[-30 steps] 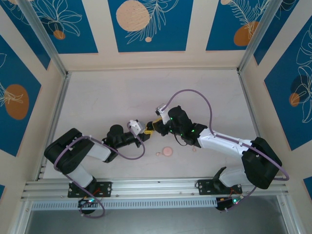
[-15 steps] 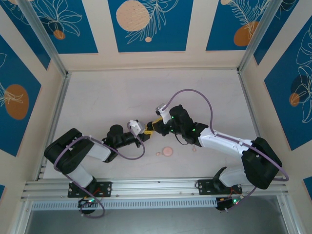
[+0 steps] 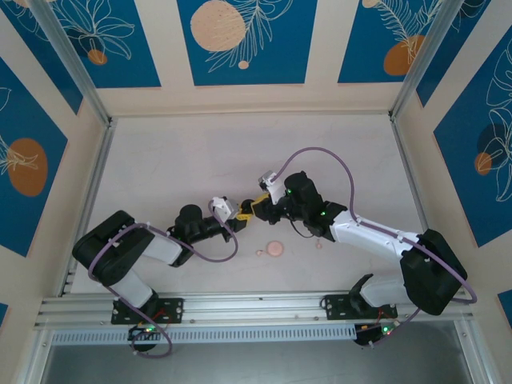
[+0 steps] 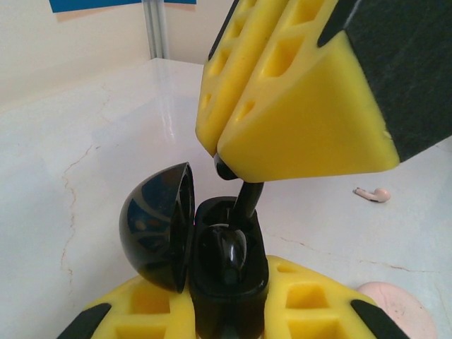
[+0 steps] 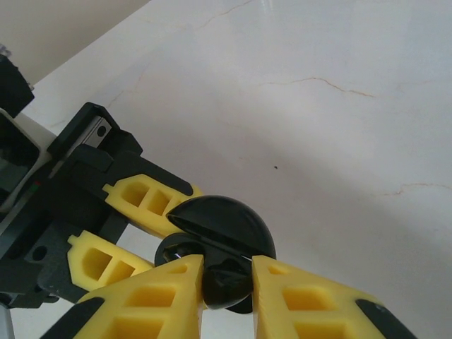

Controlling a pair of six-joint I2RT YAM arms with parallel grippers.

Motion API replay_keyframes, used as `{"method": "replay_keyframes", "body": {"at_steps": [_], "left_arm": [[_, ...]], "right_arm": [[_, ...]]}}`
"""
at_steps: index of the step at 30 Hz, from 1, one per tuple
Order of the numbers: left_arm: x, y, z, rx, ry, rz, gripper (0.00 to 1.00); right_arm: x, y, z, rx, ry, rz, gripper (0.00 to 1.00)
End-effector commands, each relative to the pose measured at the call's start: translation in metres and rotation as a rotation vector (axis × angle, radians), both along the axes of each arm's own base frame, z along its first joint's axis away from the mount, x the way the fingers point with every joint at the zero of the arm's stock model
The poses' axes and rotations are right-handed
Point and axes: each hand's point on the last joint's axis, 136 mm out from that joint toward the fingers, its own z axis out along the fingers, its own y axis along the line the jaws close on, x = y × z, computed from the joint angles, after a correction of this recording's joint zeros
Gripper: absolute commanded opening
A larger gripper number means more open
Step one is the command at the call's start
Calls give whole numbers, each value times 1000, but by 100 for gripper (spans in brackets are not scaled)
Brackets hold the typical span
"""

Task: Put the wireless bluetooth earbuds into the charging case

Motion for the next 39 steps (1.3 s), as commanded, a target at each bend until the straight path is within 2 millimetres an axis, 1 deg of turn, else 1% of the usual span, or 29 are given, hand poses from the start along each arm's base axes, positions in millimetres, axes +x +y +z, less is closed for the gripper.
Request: {"method": "replay_keyframes", "body": {"at_steps": [1, 10, 15, 19, 24, 30, 36, 39], "left_arm": [[-3, -4, 26, -62, -76, -25, 9], [-4, -4, 25, -59, -76, -23, 9], [-3, -3, 23, -53, -79, -20, 9], [-4, -2, 23, -47, -92, -17, 9], [-4, -2, 25, -53, -101, -19, 8], [-4, -2, 26, -54, -102, -20, 9], [-4, -2, 25, -49, -100, -19, 8], [-4, -2, 26, -49, -102, -18, 9]], "right_arm": [[-12, 4, -5, 12, 48, 53, 23], [-3, 6, -7, 22, 93, 11, 23], [-4, 8, -4, 84, 164, 19, 23], [-5, 6, -2, 98, 192, 16, 23], [-4, 5, -9, 81, 222, 6, 23], [-4, 9, -10, 81, 240, 16, 26], [-1, 7, -8, 74, 229, -2, 32], [0, 6, -8, 66, 226, -10, 33]]}}
